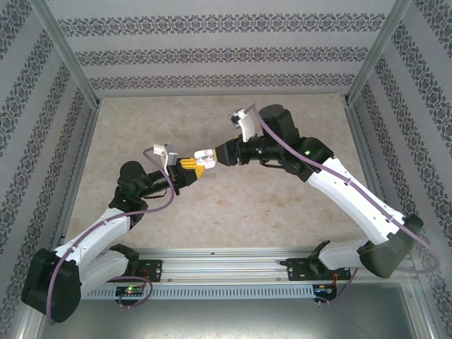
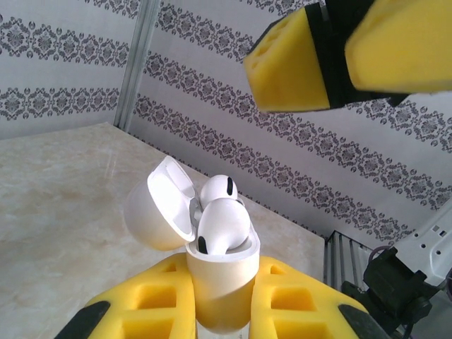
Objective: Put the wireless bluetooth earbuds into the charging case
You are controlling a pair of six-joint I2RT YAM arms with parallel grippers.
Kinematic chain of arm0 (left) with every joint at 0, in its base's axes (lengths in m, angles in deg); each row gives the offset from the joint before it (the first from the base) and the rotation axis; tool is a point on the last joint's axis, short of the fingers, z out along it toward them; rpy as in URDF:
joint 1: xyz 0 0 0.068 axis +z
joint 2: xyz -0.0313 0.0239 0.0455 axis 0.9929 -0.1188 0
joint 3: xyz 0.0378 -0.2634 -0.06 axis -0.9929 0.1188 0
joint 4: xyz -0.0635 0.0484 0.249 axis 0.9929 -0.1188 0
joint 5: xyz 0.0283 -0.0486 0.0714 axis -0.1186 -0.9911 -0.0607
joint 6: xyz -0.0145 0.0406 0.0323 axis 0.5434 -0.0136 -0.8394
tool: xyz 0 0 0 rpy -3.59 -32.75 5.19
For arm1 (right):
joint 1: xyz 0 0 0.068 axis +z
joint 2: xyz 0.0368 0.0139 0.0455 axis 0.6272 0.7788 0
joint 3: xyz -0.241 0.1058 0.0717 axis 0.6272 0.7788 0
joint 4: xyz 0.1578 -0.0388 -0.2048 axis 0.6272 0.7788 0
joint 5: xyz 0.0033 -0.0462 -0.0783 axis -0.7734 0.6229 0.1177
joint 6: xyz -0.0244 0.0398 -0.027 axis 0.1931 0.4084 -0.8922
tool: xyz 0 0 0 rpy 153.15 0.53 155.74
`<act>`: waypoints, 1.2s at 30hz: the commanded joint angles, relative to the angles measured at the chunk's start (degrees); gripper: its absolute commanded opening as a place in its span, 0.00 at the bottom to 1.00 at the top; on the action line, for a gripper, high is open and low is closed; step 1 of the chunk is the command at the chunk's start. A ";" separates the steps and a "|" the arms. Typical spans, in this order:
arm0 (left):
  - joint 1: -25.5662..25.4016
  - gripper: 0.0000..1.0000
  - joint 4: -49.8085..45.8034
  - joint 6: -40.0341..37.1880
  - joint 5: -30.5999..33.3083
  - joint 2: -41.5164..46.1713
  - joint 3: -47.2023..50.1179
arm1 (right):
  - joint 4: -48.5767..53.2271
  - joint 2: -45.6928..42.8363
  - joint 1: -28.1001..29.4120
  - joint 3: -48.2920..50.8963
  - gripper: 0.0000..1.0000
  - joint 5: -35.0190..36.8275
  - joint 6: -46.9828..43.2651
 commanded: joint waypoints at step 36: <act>-0.94 0.00 3.76 8.07 -4.16 -5.09 -3.65 | -25.32 6.00 -6.80 10.83 0.47 -33.90 23.92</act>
